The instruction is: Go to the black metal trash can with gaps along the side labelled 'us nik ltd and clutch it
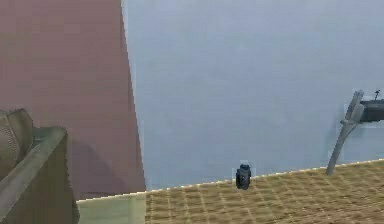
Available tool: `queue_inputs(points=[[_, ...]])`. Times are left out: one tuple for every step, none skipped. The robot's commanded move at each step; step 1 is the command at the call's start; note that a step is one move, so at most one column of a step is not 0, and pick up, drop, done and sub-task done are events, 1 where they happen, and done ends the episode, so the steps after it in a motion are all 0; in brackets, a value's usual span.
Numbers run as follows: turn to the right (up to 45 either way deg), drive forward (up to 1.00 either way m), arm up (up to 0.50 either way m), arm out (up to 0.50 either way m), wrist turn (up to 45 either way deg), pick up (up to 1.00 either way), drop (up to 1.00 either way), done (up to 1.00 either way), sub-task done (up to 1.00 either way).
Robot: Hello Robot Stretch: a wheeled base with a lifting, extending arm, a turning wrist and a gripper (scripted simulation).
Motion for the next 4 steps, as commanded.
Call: queue_inputs(points=[[9.0, 0.00, 0.00, 0.00, 0.0, 0.00, 0.00, 0.00, 0.00], [0.0, 0.75, 0.00, 0.00, 0.0, 0.00, 0.00, 0.00, 0.00], [-45.0, 0.00, 0.00, 0.00, 0.0, 0.00, 0.00, 0.00, 0.00], [-24.0, 0.00, 0.00, 0.00, 0.0, 0.00, 0.00, 0.00, 0.00]])
